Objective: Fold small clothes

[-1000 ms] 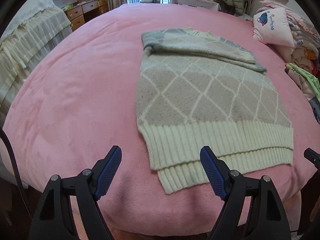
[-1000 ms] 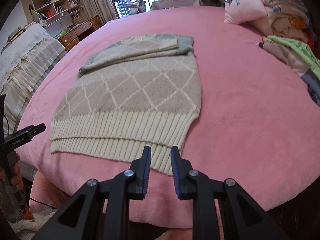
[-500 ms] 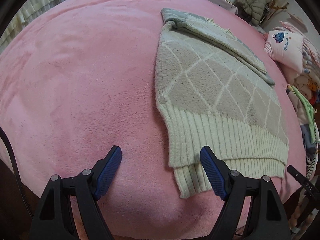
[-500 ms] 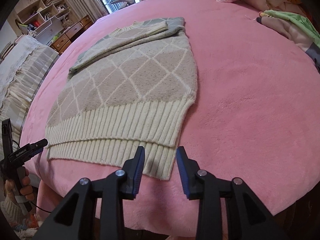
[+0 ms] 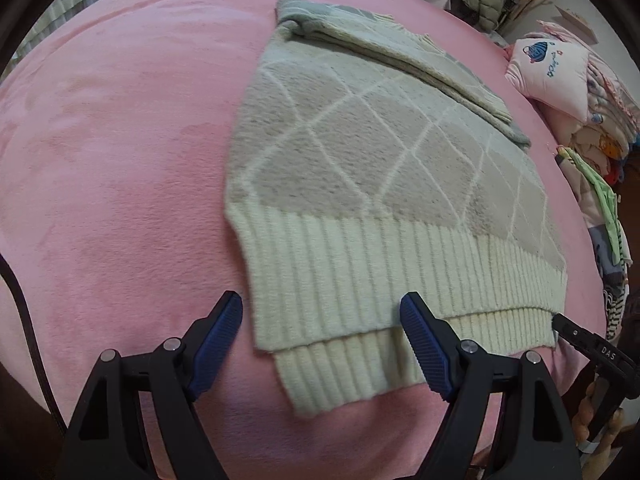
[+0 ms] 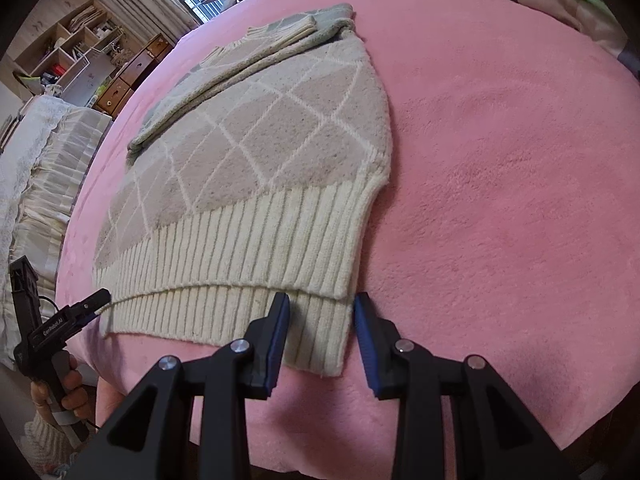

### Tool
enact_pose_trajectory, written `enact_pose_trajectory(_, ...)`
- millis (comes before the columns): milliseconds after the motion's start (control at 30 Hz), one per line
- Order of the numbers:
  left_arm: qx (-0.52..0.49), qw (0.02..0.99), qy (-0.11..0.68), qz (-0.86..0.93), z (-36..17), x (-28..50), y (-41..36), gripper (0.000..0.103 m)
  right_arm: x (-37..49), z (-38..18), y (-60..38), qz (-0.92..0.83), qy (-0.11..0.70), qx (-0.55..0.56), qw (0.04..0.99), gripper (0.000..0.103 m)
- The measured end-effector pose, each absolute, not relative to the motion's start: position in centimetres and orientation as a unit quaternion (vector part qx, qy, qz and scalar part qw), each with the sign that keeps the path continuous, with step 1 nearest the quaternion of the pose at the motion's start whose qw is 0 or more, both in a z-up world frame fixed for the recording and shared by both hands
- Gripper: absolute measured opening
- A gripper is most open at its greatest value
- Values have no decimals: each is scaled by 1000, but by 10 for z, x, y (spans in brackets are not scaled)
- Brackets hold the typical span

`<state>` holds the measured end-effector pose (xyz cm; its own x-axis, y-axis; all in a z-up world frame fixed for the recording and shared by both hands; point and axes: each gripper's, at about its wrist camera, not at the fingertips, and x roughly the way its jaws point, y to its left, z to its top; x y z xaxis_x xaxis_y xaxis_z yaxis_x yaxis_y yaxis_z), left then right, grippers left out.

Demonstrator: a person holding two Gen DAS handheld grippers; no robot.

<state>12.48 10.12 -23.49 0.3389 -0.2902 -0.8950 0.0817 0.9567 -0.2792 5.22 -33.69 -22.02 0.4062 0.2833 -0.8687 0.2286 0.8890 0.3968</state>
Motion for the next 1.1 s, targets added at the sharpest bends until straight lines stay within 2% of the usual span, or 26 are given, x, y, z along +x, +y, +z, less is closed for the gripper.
enact_pose_trajectory(133,-104,806,569,-125,-239,127,92,80,58,-224,-337,26,543,253,800,43)
enact_pose_trajectory(400,-140,797,573,-133,-246,132,100,80,71,-226,-336,36,541,273,795,43)
enact_pose_trajectory(433,-147,796,572,-133,-246,133,102,77,73,-227,-336,37,542,275,793,43)
enact_pose_trajectory(567,-152,796,571,-133,-246,134,103,41,73,-228,-336,37,541,278,793,36)
enact_pose_trajectory(733,-153,792,572,-147,-244,135,97,18,75,-230,-332,52,544,277,790,17)
enact_pose_trajectory(900,-105,811,559,-140,-234,132,82,14,75,-226,-324,53,542,258,798,12)
enact_pose_trajectory(1100,-103,815,554,-135,-228,131,83,12,72,-218,-327,61,531,261,804,10)
